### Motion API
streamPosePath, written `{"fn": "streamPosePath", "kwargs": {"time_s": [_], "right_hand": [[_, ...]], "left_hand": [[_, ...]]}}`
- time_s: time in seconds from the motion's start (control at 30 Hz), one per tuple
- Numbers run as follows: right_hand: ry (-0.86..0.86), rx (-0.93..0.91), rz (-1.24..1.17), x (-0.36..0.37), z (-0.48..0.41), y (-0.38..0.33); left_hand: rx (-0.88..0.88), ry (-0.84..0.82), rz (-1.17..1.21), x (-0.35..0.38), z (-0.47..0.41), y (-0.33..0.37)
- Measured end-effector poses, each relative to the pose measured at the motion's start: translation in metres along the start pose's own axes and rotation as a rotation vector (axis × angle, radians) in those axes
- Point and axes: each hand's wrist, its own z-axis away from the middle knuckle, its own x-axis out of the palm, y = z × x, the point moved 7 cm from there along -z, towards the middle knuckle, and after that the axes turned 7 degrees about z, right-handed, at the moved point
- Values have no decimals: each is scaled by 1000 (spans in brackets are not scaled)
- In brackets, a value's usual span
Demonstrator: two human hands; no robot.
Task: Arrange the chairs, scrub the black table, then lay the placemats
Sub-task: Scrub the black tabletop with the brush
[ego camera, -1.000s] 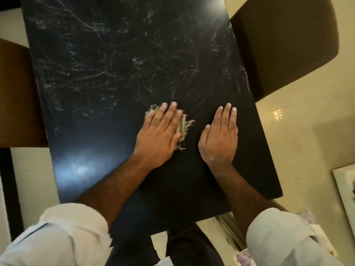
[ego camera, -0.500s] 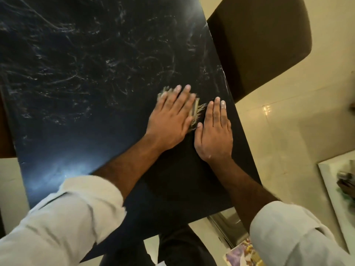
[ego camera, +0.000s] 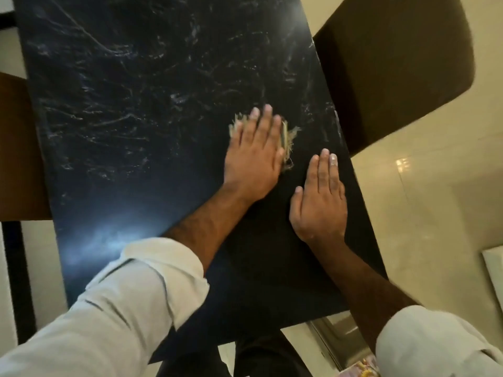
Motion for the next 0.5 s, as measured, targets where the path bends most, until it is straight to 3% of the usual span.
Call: {"fn": "streamPosePath", "kwargs": {"time_s": [0.1, 0.3, 0.43, 0.5], "right_hand": [[-8, 18, 27, -3, 0, -1], [30, 17, 37, -5, 1, -7], [33, 25, 42, -3, 0, -8], [27, 25, 40, -2, 2, -8]], "left_hand": [[-3, -43, -19, 3, 55, -28], [-302, -6, -26, -23, 103, -165], [-381, 87, -4, -32, 61, -158], [-311, 70, 6, -25, 54, -136]]}}
